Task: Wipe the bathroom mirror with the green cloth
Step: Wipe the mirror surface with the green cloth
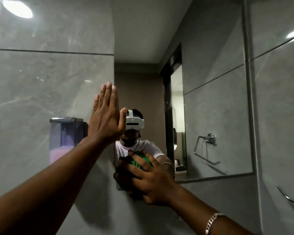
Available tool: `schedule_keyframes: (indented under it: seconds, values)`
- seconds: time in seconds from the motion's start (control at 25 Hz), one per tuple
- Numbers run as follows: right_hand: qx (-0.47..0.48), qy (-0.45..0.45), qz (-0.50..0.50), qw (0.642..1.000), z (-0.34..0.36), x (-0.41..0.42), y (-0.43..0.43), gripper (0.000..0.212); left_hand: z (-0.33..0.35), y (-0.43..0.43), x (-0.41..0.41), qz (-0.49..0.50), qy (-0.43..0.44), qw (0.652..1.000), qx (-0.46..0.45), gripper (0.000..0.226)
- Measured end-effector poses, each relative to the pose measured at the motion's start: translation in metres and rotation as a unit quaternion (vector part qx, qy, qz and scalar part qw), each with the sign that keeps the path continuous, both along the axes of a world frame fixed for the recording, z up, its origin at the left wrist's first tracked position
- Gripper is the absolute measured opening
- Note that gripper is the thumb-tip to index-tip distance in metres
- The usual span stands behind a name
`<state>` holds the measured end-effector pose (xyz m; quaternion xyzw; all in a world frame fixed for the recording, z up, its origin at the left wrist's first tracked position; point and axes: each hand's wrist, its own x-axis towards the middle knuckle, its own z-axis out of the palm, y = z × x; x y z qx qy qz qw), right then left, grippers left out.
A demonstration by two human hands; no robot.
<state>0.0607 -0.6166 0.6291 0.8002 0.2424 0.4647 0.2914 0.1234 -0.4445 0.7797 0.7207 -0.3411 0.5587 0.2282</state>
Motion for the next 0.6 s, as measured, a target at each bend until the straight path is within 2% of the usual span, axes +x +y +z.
schedule_keyframes:
  seconds: [0.08,0.16,0.28,0.36,0.44,0.48,0.56,0.6]
  values:
    - [0.060,-0.040,0.001,0.997,0.036,-0.001,-0.006,0.055,0.005,-0.004,0.000,0.000,-0.024,1.000,0.005,0.075]
    - [0.133,-0.075,0.004,0.988,0.089,-0.004,-0.014,0.057,0.011,-0.008,-0.001,0.008,-0.053,0.998,0.015,0.075]
    - [0.267,-0.150,-0.004,0.952,0.161,-0.015,-0.028,0.061,0.022,-0.024,-0.010,0.020,-0.084,0.996,0.030,0.075]
    - [0.369,-0.193,-0.002,0.909,0.175,-0.021,-0.036,0.061,0.030,-0.040,-0.018,0.015,-0.100,0.994,0.030,0.075]
    - [0.426,-0.211,0.010,0.880,0.148,-0.022,-0.040,0.063,0.035,-0.057,-0.025,-0.011,-0.123,0.992,0.029,0.074]
    - [0.405,-0.198,0.010,0.892,0.122,-0.022,-0.042,0.066,0.035,-0.063,-0.026,-0.023,-0.137,0.990,0.028,0.073]
    - [0.286,-0.142,-0.024,0.947,0.061,-0.025,-0.056,0.068,0.034,-0.078,-0.031,-0.033,-0.148,0.988,0.032,0.073]
    - [0.239,-0.121,-0.034,0.963,0.036,-0.029,-0.068,0.066,0.035,-0.085,-0.033,-0.034,-0.147,0.988,0.033,0.073]
